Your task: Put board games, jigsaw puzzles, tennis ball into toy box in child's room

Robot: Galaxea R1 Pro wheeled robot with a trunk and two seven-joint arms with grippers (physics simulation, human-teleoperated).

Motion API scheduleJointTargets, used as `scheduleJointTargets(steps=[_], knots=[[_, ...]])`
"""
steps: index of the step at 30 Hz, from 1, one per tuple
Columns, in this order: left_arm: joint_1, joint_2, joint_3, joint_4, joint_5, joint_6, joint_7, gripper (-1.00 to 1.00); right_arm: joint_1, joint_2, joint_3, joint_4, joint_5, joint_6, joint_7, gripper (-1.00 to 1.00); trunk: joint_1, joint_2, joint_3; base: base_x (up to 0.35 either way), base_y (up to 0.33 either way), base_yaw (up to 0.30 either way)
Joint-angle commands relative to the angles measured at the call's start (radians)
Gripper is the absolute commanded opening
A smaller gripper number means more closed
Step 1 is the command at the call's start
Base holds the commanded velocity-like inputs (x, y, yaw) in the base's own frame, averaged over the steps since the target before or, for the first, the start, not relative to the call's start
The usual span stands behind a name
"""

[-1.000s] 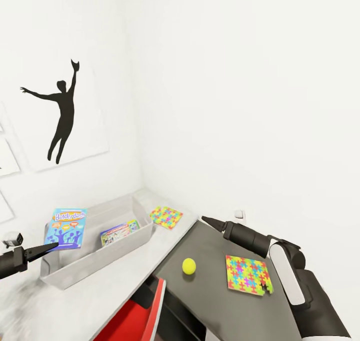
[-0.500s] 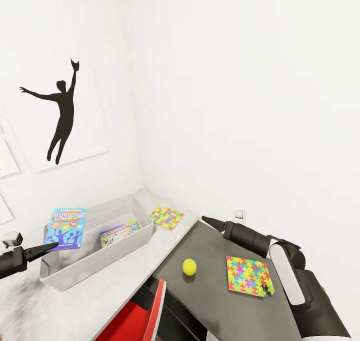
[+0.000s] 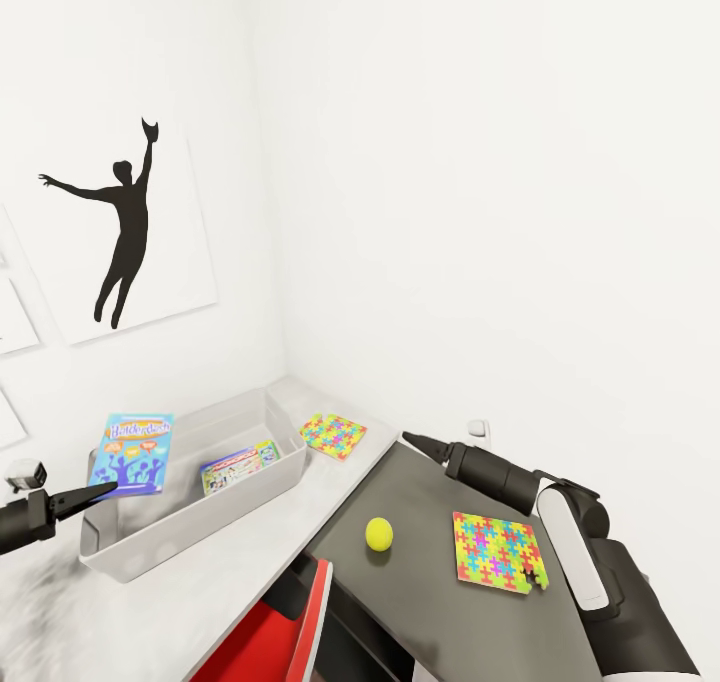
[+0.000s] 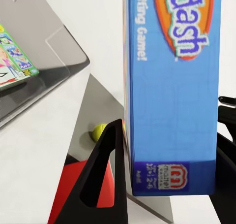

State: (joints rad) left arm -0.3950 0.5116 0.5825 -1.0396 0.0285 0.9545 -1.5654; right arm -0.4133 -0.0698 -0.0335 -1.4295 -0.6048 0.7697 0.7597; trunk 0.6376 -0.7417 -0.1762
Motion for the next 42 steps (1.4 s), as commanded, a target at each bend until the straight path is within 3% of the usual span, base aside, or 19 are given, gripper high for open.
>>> scheduleJointTargets(steps=[1,7,13,18,20,24,26,28,32,42], knots=[[-0.004,0.002,-0.001,0.000,-0.003,0.015,-0.005,-1.00,-0.001,0.000,0.000,0.000,-0.003,-0.002,0.001,1.00,0.000,-0.001,-0.002,0.000,0.000,0.000],[-0.030,0.006,-0.003,0.001,-0.011,0.061,-0.005,-1.00,-0.001,0.000,0.001,0.000,-0.005,-0.023,-0.002,1.00,0.000,-0.001,-0.002,0.000,0.000,0.000],[-0.139,0.004,-0.014,0.031,-0.064,0.083,0.039,-1.00,-0.001,-0.001,0.001,0.001,-0.007,-0.026,-0.006,1.00,0.000,-0.001,-0.002,0.000,0.000,0.000],[-0.253,-0.001,-0.021,0.145,-0.120,0.086,0.119,-1.00,-0.001,-0.001,0.001,0.000,-0.006,-0.026,-0.006,1.00,0.000,-0.001,-0.002,0.000,0.000,0.000],[-0.303,-0.003,-0.022,0.209,-0.146,0.085,0.171,-1.00,-0.001,-0.001,0.001,0.000,-0.005,-0.026,-0.007,1.00,0.000,-0.001,-0.002,0.000,0.000,0.000],[-0.410,-0.013,-0.022,0.364,-0.182,0.080,0.374,-1.00,-0.001,-0.002,0.001,0.000,-0.003,-0.027,-0.007,1.00,0.000,-0.001,-0.002,0.000,0.000,0.000],[-0.425,-0.020,-0.023,0.388,-0.183,0.078,0.426,-1.00,-0.001,-0.003,0.001,0.000,-0.003,-0.027,-0.007,1.00,0.000,-0.001,-0.002,0.000,0.000,0.000],[-0.446,-0.040,-0.023,0.415,-0.183,0.077,0.520,-1.00,-0.001,-0.005,0.001,0.000,-0.003,-0.027,-0.007,1.00,0.000,-0.001,-0.002,0.000,0.000,0.000],[-0.457,-0.071,-0.023,0.429,-0.182,0.077,0.603,-1.00,-0.001,-0.007,0.000,0.000,-0.003,-0.027,-0.007,1.00,0.000,-0.001,-0.002,0.000,0.000,0.000],[-0.461,-0.085,-0.023,0.433,-0.191,0.073,0.641,-1.00,-0.001,-0.011,-0.003,0.000,-0.006,-0.027,-0.007,1.00,0.000,-0.001,-0.010,0.000,0.000,0.000]])
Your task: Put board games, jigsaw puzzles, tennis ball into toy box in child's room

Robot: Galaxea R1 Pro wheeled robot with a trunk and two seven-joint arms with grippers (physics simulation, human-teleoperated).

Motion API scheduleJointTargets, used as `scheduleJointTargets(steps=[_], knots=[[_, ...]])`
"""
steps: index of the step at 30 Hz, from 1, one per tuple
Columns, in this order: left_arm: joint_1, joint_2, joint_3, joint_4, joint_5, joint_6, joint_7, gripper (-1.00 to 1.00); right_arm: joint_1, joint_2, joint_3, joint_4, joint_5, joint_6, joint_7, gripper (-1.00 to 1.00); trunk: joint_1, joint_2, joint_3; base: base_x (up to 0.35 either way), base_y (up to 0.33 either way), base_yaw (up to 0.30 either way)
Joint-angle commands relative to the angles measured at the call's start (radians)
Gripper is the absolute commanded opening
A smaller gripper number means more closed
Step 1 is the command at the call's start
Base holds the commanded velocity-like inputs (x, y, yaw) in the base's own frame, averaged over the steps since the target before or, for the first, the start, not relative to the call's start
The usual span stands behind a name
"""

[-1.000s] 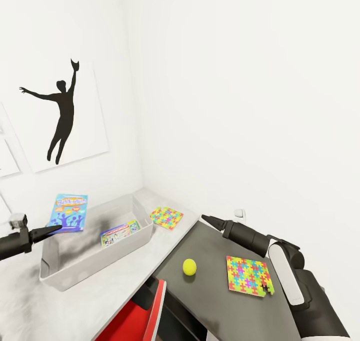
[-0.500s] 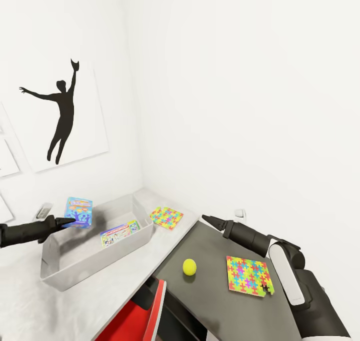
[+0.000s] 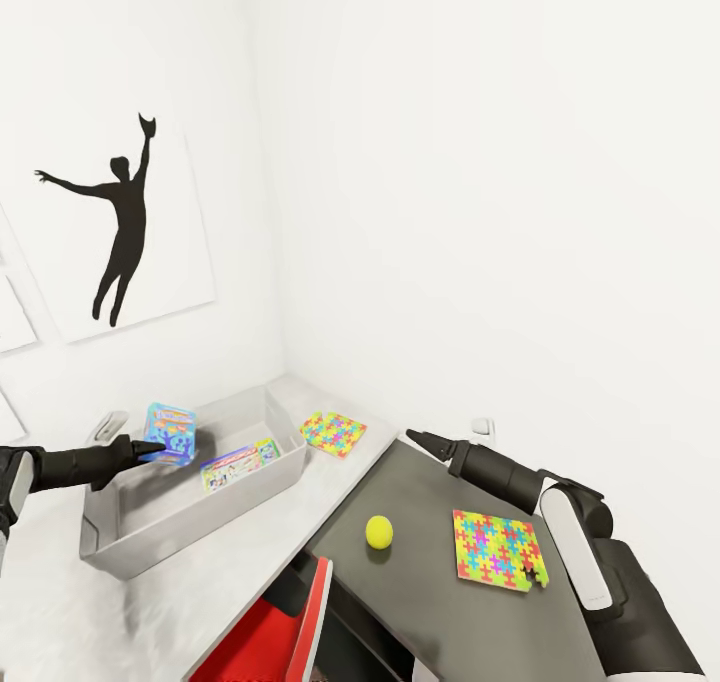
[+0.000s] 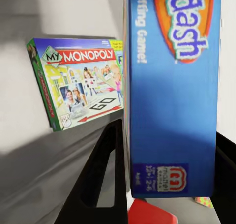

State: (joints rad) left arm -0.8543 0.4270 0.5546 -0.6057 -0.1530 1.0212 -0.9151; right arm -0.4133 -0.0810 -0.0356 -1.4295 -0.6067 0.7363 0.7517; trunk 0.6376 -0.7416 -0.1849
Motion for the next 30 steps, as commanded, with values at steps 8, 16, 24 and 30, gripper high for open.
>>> scheduleJointTargets(steps=[8,16,24,30], knots=[[-0.002,-0.001,0.005,0.001,-0.011,0.004,0.005,-1.00,-0.001,0.000,-0.001,0.000,-0.004,0.006,-0.001,1.00,0.000,-0.001,-0.014,0.000,0.000,0.000],[-0.002,-0.001,0.007,0.006,-0.002,0.006,0.109,-1.00,-0.001,0.000,-0.001,0.000,-0.004,0.006,-0.001,1.00,0.000,-0.001,-0.027,0.000,0.000,0.000],[-0.002,-0.001,0.007,0.025,0.001,0.006,0.126,-1.00,-0.001,0.000,-0.001,0.000,-0.005,0.006,-0.001,1.00,0.000,-0.001,-0.040,0.000,0.000,0.000],[-0.002,-0.001,0.007,0.029,0.001,0.005,0.128,-1.00,-0.001,0.000,-0.001,0.000,-0.004,0.006,-0.002,1.00,0.000,-0.001,-0.050,0.000,0.000,0.000]])
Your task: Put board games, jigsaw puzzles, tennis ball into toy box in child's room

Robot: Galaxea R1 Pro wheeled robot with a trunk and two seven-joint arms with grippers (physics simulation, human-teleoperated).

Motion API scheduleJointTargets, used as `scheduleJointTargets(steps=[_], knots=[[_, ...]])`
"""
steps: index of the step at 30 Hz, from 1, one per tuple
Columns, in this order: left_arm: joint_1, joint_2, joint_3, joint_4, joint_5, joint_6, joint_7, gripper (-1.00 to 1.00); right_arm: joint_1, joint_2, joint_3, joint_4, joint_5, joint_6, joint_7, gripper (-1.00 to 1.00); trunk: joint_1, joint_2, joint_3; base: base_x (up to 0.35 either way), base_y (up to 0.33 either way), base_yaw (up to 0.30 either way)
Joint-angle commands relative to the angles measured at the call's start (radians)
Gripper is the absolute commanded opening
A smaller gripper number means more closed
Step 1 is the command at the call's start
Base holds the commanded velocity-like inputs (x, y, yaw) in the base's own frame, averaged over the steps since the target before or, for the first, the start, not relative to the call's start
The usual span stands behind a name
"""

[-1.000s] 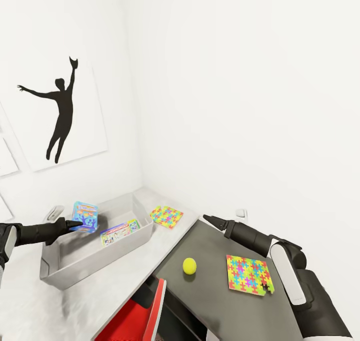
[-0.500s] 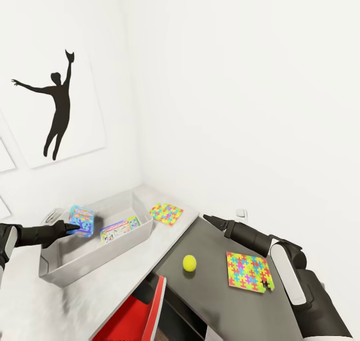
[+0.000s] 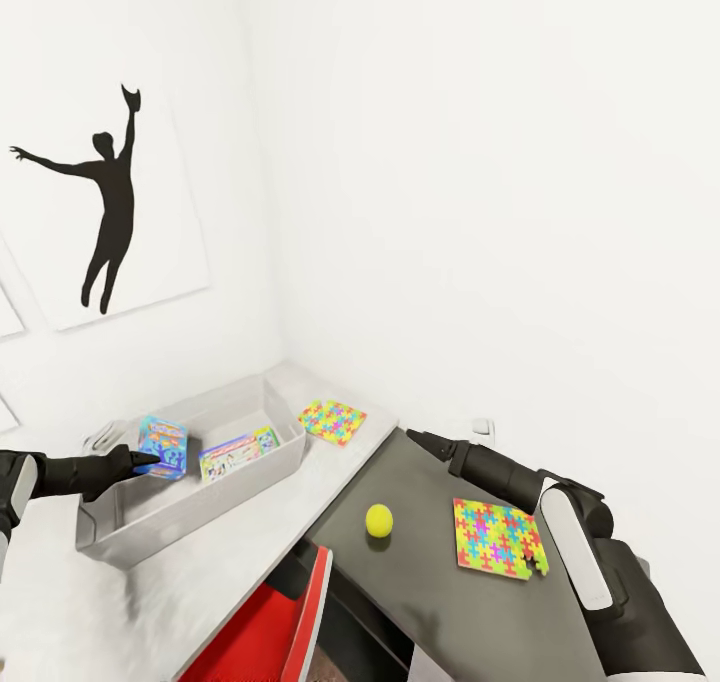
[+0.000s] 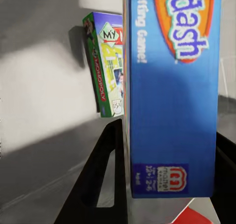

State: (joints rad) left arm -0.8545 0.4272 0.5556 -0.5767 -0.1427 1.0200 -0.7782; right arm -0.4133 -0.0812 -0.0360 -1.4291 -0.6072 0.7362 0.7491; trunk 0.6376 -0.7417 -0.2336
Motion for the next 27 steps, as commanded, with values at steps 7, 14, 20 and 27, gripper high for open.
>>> scheduleJointTargets(steps=[7,14,20,27], knots=[[-0.001,-0.001,0.006,0.000,-0.009,0.007,-0.009,-1.00,-0.001,0.000,-0.001,0.000,-0.003,0.006,0.001,1.00,0.000,-0.001,-0.013,0.000,0.000,0.000],[-0.001,0.001,0.006,0.000,-0.008,0.007,-0.009,-1.00,-0.001,0.000,-0.001,0.000,-0.003,0.006,0.002,1.00,0.000,-0.001,-0.024,0.000,0.000,0.000],[-0.001,0.000,0.007,0.000,-0.010,0.002,-0.008,-1.00,-0.001,0.000,-0.001,-0.001,-0.003,0.006,0.003,1.00,0.000,-0.001,-0.034,0.000,0.000,0.000],[-0.001,-0.001,0.007,-0.005,-0.008,-0.002,0.025,-1.00,-0.001,0.000,-0.001,0.000,-0.004,0.006,0.004,1.00,0.000,-0.001,-0.046,0.000,0.000,0.000]])
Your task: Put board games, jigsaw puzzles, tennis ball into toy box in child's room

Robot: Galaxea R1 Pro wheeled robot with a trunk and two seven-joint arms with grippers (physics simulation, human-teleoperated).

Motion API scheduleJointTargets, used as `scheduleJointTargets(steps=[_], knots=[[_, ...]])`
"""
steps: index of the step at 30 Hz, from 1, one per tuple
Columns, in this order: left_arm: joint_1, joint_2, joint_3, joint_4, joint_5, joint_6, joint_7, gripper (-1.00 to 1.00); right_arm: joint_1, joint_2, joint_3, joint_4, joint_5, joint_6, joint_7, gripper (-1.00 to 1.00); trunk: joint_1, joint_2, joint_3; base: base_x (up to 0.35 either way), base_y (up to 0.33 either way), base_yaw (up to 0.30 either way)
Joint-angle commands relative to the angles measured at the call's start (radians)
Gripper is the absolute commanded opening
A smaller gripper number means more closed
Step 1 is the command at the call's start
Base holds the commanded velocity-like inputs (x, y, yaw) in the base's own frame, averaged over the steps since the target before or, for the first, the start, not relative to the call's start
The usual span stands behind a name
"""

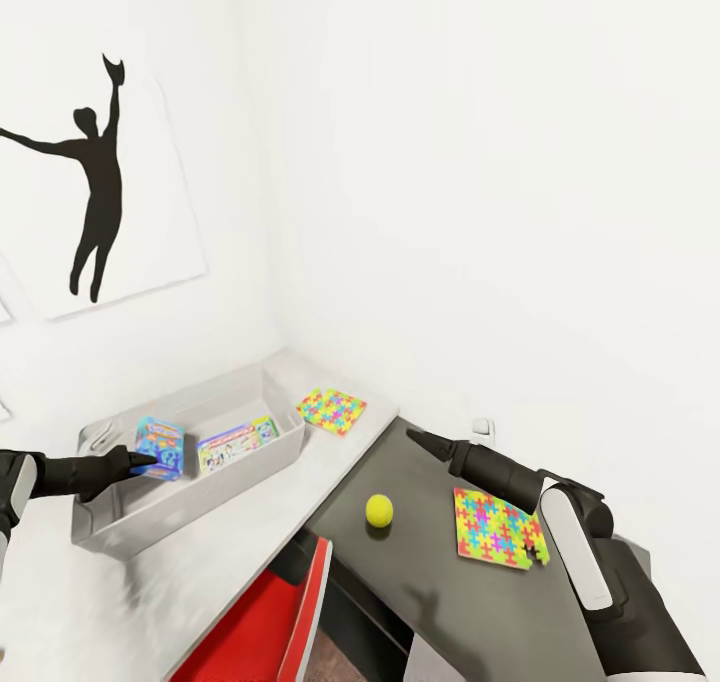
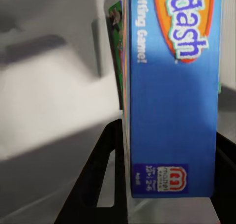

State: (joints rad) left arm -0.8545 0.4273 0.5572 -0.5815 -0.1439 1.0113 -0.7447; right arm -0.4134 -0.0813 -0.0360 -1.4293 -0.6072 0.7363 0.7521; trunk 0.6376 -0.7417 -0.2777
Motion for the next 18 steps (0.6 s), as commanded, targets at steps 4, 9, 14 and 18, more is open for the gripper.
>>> scheduleJointTargets(steps=[4,9,14,18], knots=[[-0.003,-0.001,0.006,-0.005,-0.004,0.002,0.014,-1.00,-0.001,0.000,-0.001,0.000,-0.003,0.006,0.001,1.00,0.000,-0.001,-0.008,0.000,0.000,0.000],[-0.022,-0.001,0.006,-0.008,-0.003,-0.005,0.022,-1.00,-0.001,0.000,-0.001,0.000,-0.004,0.005,0.001,1.00,0.000,-0.001,-0.016,0.000,0.000,0.000],[-0.035,-0.001,0.006,-0.009,-0.002,-0.006,0.025,-1.00,-0.001,0.000,-0.001,0.000,-0.003,0.005,0.001,1.00,0.000,-0.001,-0.024,0.000,0.000,0.000],[-0.039,-0.001,0.006,-0.009,-0.002,-0.007,0.026,-1.00,-0.001,-0.001,-0.001,0.000,-0.004,0.005,0.001,1.00,0.000,-0.001,-0.030,0.000,0.000,0.000]])
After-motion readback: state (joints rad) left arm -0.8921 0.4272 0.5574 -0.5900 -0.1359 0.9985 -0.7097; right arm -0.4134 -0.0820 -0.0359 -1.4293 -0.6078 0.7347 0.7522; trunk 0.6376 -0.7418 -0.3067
